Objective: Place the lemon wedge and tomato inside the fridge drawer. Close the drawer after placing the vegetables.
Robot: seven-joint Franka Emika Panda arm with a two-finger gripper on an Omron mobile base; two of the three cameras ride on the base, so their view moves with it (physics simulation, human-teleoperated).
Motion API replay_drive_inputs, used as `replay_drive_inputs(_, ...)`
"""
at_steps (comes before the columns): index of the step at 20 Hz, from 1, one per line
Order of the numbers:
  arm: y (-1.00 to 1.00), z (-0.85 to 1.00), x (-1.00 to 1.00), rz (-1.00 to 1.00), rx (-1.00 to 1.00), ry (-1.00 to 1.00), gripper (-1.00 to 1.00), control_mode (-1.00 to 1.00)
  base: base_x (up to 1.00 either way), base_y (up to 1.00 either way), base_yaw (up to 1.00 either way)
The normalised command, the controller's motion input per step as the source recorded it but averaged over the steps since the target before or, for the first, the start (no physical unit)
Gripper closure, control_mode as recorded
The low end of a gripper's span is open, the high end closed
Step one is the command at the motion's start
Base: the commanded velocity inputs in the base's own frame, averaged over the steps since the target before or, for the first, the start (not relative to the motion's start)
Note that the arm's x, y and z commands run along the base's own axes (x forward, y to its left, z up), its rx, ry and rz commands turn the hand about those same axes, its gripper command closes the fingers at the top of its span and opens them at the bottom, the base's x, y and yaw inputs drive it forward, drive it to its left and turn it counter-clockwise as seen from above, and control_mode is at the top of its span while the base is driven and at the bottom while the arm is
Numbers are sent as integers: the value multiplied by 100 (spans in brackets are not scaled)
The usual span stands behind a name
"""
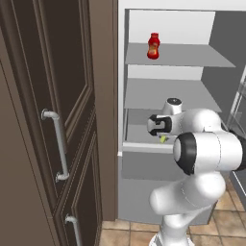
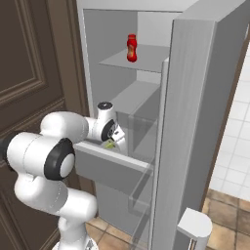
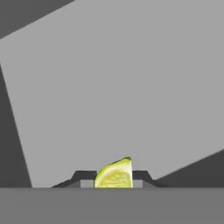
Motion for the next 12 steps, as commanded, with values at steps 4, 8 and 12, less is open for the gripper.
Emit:
replay_drive_inputs(4, 13, -12, -37, 9, 0, 0, 100, -100, 0, 0, 0)
replay_drive_inputs(8, 18, -16, -62, 12, 0, 0, 100, -100, 0, 0, 0)
replay_drive_inputs(12, 14, -11, -90, 13, 0, 0, 100, -100, 0, 0, 0)
